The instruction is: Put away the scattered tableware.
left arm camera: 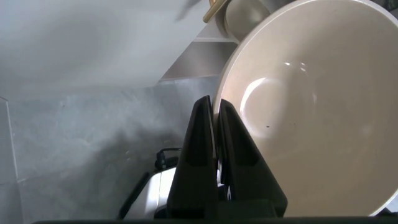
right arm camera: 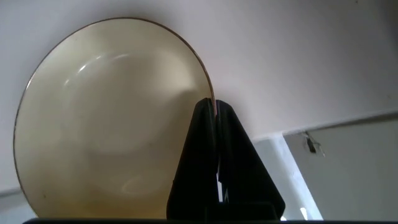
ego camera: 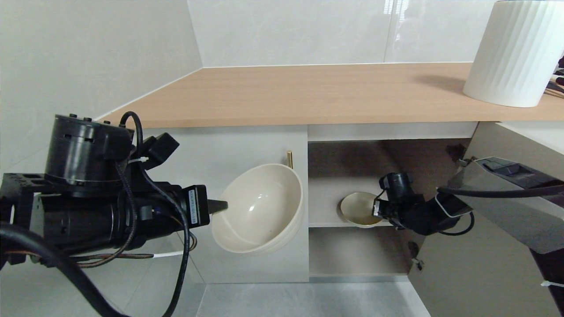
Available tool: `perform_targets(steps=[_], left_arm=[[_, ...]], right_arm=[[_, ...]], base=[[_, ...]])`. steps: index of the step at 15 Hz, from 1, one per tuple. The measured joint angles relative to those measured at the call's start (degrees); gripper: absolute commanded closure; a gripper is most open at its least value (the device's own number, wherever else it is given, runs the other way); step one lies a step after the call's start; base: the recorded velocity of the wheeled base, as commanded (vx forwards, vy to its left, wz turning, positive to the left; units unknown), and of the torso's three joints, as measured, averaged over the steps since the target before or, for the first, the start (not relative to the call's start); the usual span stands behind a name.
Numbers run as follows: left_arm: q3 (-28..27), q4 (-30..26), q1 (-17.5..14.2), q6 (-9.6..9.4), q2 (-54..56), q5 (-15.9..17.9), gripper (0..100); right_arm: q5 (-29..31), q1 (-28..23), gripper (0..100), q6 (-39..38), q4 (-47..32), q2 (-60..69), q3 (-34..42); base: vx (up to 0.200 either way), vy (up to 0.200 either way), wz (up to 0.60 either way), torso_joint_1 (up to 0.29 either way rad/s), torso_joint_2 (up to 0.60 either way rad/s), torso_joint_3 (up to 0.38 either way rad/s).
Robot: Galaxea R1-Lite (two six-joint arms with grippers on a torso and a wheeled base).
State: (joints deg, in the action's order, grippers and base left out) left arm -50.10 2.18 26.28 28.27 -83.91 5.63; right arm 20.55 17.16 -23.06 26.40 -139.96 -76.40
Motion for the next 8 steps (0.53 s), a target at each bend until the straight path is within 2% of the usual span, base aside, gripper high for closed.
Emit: perform_targets(steps=[8], left_arm=[[0.0,0.0,0.0,0.00,0.0,0.0,100]], right_arm=[[1.6,-1.1,100,-0.6,0.0,-3.1,-5.0]], base=[[0.000,0.000,0.00,0.000,0.00,0.000]])
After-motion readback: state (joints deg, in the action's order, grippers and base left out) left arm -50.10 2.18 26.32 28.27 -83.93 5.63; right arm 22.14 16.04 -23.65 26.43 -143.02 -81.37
